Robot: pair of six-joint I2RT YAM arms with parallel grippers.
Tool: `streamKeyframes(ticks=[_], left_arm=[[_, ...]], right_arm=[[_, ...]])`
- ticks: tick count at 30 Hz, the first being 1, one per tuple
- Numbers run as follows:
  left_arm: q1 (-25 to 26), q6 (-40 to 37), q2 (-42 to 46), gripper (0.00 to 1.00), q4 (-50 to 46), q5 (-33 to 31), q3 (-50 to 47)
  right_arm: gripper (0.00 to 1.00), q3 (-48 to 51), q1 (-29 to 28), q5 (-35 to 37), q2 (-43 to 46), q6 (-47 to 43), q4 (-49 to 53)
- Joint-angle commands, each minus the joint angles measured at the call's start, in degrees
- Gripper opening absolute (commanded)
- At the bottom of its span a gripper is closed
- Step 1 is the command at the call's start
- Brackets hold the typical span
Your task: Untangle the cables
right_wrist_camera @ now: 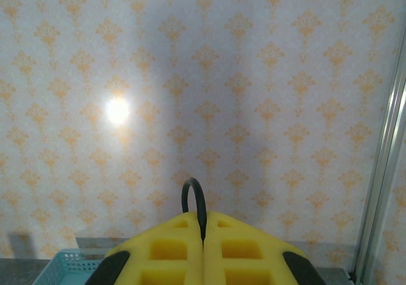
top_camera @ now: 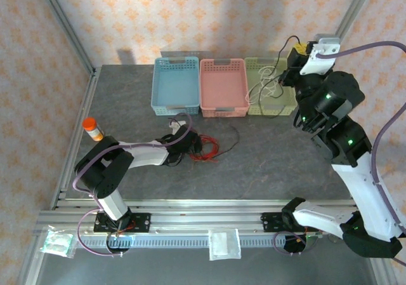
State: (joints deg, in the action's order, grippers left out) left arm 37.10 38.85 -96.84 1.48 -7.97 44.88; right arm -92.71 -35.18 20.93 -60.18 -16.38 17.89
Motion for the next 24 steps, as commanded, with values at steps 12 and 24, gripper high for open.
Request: streamKeyframes(ticks=[12,24], left_arm=[[-2.6,-11.0,17.0,0.99,-13.4,-9.1,5.6],[-4.9,-17.3,23.7,0.99,-13.1,0.6,14.4]], right_arm=[[0.00,1.8,0.4,-9.4,-2.6,1.8,2.5],[0.00,4.3,0.4,-16.4,-4.4,1.8,2.8]])
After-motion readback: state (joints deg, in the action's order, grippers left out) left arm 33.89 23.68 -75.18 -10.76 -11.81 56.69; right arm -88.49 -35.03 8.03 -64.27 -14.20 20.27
